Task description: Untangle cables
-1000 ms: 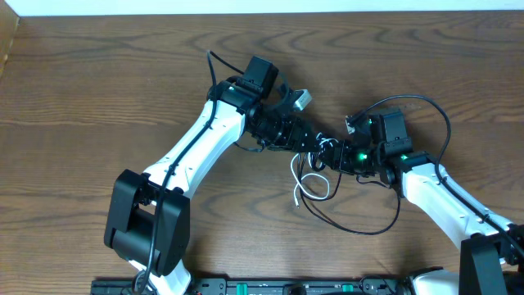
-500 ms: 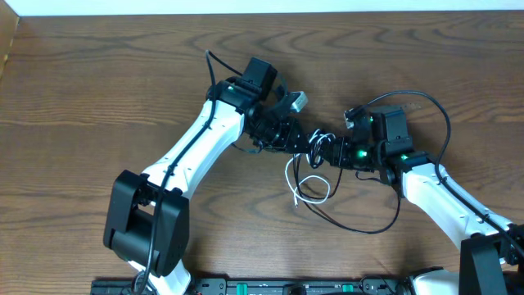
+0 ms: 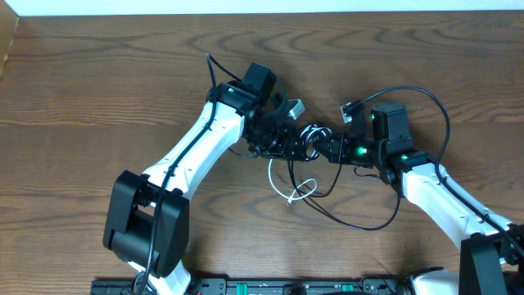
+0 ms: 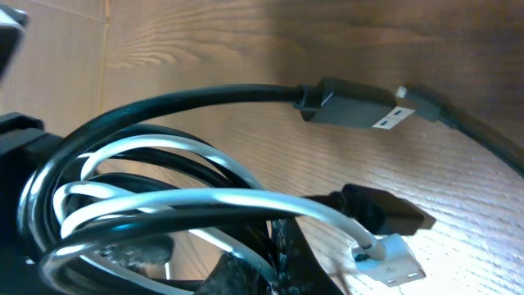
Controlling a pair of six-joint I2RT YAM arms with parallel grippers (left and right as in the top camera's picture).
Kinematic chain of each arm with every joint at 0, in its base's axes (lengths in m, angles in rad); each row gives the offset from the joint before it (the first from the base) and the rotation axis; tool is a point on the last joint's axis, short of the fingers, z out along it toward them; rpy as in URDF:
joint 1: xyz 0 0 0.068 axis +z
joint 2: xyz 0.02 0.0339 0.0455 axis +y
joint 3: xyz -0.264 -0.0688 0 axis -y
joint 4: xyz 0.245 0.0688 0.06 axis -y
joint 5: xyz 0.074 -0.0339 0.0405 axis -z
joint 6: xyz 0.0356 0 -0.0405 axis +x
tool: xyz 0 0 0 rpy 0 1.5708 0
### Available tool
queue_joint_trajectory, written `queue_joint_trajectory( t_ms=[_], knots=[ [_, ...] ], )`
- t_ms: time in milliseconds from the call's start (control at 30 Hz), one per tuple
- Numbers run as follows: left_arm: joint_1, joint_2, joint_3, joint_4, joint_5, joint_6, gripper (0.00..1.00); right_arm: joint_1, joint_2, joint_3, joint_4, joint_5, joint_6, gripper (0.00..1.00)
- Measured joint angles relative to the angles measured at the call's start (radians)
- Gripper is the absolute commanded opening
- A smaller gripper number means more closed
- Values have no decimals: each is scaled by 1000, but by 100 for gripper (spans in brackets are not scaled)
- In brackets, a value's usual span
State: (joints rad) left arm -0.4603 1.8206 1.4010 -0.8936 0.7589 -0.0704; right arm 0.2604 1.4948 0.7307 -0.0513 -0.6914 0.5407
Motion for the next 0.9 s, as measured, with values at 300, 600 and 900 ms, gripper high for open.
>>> queue_joint_trajectory(
  t_ms=[300, 600, 900],
  knots=[
    [1, 0, 0, 8, -219, 19, 57, -64, 0, 0, 2, -28, 5, 1],
    [1, 0, 0, 49, -264, 19, 68, -67, 0, 0, 51, -156, 11, 1],
    [1, 0, -1, 137, -265, 19, 40, -67, 0, 0, 116, -349, 43, 1]
  ],
)
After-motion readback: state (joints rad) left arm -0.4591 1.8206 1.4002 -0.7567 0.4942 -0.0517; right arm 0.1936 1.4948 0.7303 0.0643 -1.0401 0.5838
